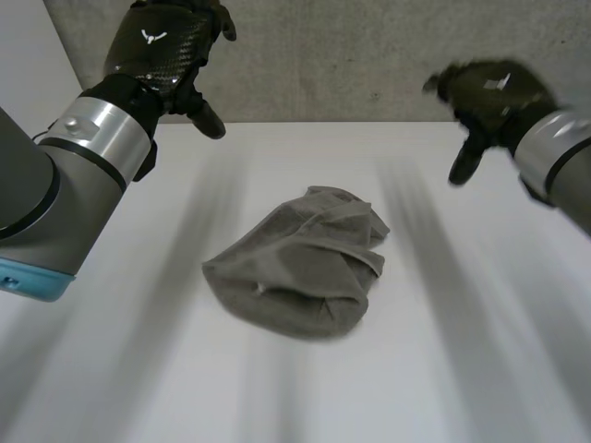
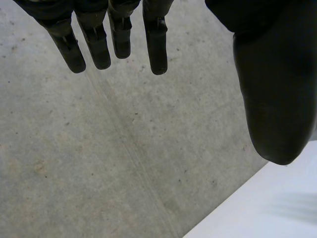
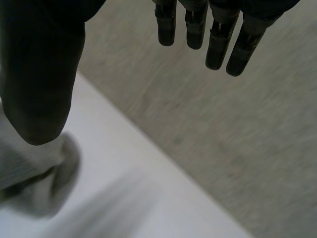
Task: Fold the towel.
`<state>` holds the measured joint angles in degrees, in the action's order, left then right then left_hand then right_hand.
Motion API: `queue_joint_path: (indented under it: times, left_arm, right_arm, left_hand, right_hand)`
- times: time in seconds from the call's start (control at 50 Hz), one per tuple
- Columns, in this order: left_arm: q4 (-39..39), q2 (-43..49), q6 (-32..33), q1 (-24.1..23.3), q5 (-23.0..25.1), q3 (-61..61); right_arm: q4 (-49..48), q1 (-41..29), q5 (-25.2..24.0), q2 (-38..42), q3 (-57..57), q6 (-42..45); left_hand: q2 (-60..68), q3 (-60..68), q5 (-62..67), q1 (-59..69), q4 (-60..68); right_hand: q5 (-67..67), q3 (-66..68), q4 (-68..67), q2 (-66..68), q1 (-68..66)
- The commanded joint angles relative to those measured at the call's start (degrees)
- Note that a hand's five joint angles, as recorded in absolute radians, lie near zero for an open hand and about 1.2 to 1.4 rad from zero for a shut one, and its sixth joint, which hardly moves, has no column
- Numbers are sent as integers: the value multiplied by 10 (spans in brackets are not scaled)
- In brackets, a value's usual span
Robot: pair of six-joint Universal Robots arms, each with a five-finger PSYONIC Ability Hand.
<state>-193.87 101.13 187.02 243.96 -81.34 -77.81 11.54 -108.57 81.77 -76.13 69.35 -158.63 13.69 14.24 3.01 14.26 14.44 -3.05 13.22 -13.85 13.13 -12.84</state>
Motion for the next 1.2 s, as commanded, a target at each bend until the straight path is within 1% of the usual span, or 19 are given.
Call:
queue_joint_path:
  times: [0.02,0.06,0.12,0.34,0.48,0.54,0.68,0.86,1.12,1.2]
  left_arm:
    - [1,-22,-3,4,-3,-13]
    - [7,-26,-4,6,-4,-23]
    - [16,-25,-4,11,-5,-31]
    - [61,-18,-5,36,-7,-26]
    - [91,-14,-33,45,-7,-6]
    - [93,-14,-45,52,-6,-3]
    - [94,-14,-48,60,-6,-2]
    - [95,-17,-52,62,-6,-1]
    - [94,-17,-52,62,-6,-1]
    - [92,-13,-49,63,1,-5]
  right_arm:
    - [-19,16,13,-52,-22,-20]
    - [-49,18,27,-72,-13,-54]
    - [-69,19,34,-83,-3,-74]
    - [-53,13,35,-74,-9,-72]
    - [-35,13,33,-57,-17,-72]
    - [-30,13,31,-53,-18,-72]
    - [-17,13,30,-47,-24,-73]
    - [52,13,30,-10,-55,-75]
    - [53,13,32,-4,-57,-76]
    - [57,10,19,-5,-49,-69]
  left_hand:
    - [-30,-35,-23,-35,-37]
    - [-30,-35,-23,-35,-37]
    - [-30,-35,-23,-35,-37]
    - [-30,-35,-23,-35,-37]
    - [-30,-35,-23,-35,-37]
    - [-30,-35,-23,-35,-37]
    - [-30,-35,-23,-35,-37]
    - [-30,-35,-23,-35,-37]
    - [-30,-35,-23,-35,-37]
    - [-26,-32,-20,-32,-34]
  right_hand:
    - [30,-32,39,-31,28]
    - [30,-32,39,-31,28]
    - [30,-32,39,-31,28]
    - [30,-32,39,-31,28]
    - [30,-32,39,-31,28]
    - [30,-32,39,-31,28]
    - [30,-32,39,-31,28]
    - [30,-32,39,-31,28]
    - [30,-32,39,-31,28]
    - [30,-32,39,-31,28]
